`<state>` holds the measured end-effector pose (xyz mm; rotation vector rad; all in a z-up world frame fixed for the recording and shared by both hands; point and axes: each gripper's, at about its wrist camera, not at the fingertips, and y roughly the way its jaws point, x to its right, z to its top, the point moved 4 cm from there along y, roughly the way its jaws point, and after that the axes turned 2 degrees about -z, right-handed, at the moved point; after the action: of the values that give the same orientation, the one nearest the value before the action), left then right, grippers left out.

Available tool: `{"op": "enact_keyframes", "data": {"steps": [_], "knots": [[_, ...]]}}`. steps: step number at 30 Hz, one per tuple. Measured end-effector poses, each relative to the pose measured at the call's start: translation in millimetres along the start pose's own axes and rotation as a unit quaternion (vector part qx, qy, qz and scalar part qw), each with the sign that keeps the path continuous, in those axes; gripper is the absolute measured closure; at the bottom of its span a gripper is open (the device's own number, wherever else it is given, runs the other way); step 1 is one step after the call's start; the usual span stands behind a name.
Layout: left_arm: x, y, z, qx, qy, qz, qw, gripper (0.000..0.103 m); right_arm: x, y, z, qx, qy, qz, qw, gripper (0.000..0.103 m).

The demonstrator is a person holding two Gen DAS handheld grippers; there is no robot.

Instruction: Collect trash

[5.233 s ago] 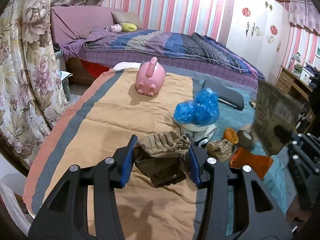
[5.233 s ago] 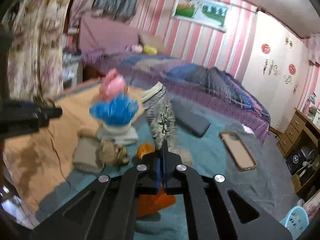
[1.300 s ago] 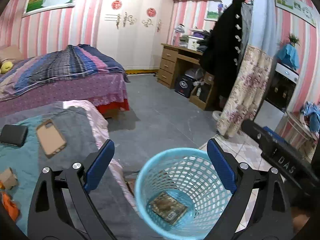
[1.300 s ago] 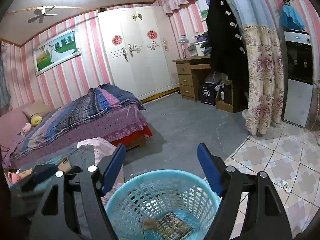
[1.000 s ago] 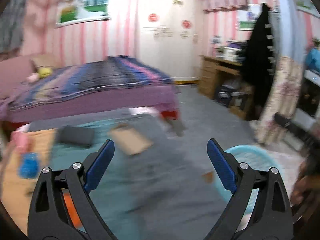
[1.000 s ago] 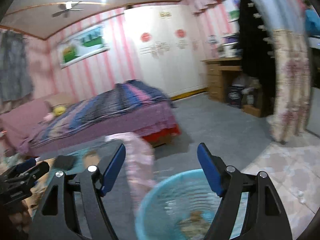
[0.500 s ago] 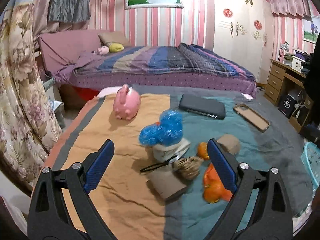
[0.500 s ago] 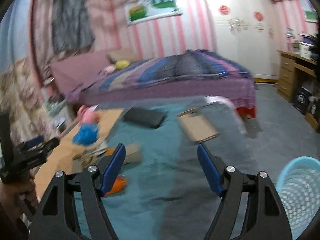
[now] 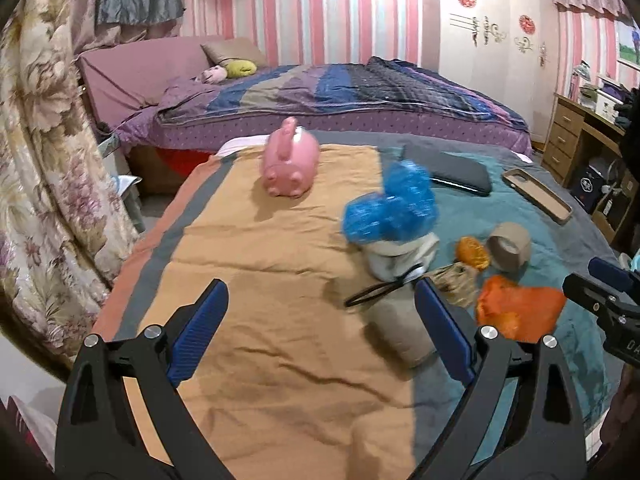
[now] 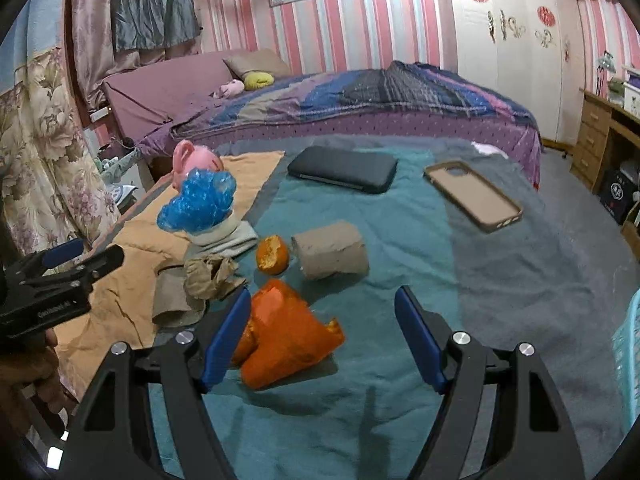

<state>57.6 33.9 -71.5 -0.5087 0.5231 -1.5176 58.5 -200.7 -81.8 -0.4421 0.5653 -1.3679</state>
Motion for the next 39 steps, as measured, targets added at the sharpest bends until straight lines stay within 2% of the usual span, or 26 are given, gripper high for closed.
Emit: {"op": "enact_keyframes", "data": {"steps": [5,11,16,21,24,25,26,27,28,29,32,34,37,39], "knots": [[-10,0,-4,-0.005,-0.009,0.006,0.9999,0.012,-10,5,-3,-0.007,-0.007,0.001,1.0,0.029],[-16,2,-7,-0.008,-0.017,0.003,0.9998,0.012,-2,6,-4,-0.011,0.005,-0.007,1.0,0.029],[-12,7,-11,-0.018,-0.008,0.004,0.9998,0.011,-1,13,-8,-0.029,0.015,0.011,0.999,0.029],[-10,16,-16,-0.035,-0.009,0.004,0.9994,0.011,-6,29,-13,-0.051,0.015,0.007,0.999,0.032],[-10,20,-20,-0.046,-0.023,-0.011,0.9986,0.011,-13,40,-17,-0.071,0.019,0.031,0.997,0.046],[-9,22,-21,-0.05,-0.03,-0.02,0.9981,0.011,-16,41,-17,-0.073,0.015,0.033,0.997,0.053],[-8,23,-22,-0.054,-0.035,-0.029,0.9975,0.011,-19,42,-18,-0.073,0.008,0.033,0.997,0.064],[-4,25,-24,-0.059,-0.038,-0.041,0.9967,0.011,-24,43,-18,-0.073,-0.004,0.032,0.997,0.07],[-1,26,-25,-0.061,-0.037,-0.045,0.9964,0.011,-27,44,-18,-0.073,-0.012,0.031,0.997,0.084],[1,26,-25,-0.062,-0.035,-0.047,0.9963,0.011,-28,44,-18,-0.072,-0.015,0.031,0.997,0.092],[12,30,-29,-0.071,-0.038,-0.059,0.995,0.011,-25,32,-11,-0.044,-0.01,0.034,0.998,0.099],[21,35,-32,-0.084,-0.043,-0.08,0.9924,0.011,-19,23,-6,-0.022,-0.005,0.029,0.999,0.101],[30,41,-32,-0.087,-0.042,-0.084,0.9917,0.012,-6,7,4,0.019,0.004,0.016,1.0,0.102],[35,48,-33,-0.093,-0.045,-0.093,0.9903,0.026,1,1,8,0.03,0.011,0.013,0.999,0.102]]}}
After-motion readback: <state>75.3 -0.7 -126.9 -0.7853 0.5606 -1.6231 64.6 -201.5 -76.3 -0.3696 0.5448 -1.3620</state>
